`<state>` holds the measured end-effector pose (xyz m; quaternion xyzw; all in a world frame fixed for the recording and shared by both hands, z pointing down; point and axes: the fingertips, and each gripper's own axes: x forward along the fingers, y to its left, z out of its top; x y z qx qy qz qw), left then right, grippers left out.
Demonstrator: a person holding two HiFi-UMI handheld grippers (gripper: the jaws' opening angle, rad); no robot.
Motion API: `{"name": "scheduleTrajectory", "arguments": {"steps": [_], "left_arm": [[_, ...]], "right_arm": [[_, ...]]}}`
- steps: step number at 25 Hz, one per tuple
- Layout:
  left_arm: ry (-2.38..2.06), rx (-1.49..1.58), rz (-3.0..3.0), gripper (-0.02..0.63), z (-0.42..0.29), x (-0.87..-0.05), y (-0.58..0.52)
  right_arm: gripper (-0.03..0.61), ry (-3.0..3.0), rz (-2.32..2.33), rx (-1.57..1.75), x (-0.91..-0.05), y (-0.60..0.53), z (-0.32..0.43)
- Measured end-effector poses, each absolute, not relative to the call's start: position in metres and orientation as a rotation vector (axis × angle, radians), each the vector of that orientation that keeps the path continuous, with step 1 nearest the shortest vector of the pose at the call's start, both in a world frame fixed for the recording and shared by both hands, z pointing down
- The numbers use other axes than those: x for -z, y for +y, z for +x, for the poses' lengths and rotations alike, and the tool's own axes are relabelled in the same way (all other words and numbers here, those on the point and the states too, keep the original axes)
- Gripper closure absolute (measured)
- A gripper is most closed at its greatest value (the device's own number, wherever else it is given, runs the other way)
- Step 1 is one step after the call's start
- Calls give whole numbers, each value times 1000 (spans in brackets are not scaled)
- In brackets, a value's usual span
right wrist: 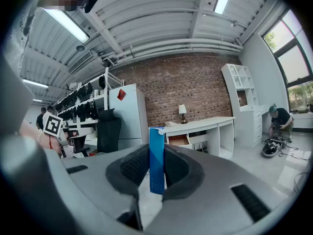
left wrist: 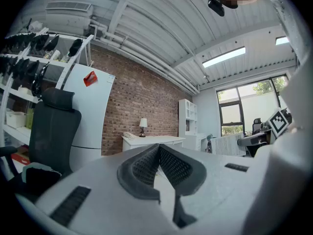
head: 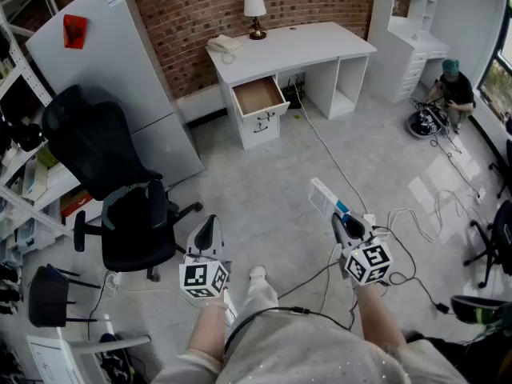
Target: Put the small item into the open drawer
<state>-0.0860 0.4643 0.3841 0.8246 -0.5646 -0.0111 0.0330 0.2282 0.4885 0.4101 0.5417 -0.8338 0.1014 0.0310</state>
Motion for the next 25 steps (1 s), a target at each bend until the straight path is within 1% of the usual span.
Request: {"name": "scheduleTrajectory", "arguments": {"steps": [17, 25], "left_arm": [[-1707, -18, 2555, 609, -115, -393, 348], [-1636, -50, 2600, 609, -140, -397, 277]], "right_arm": [[508, -2523, 1728, -390, -433, 380, 201], [508, -2498, 1823, -411, -433, 322, 181]]}}
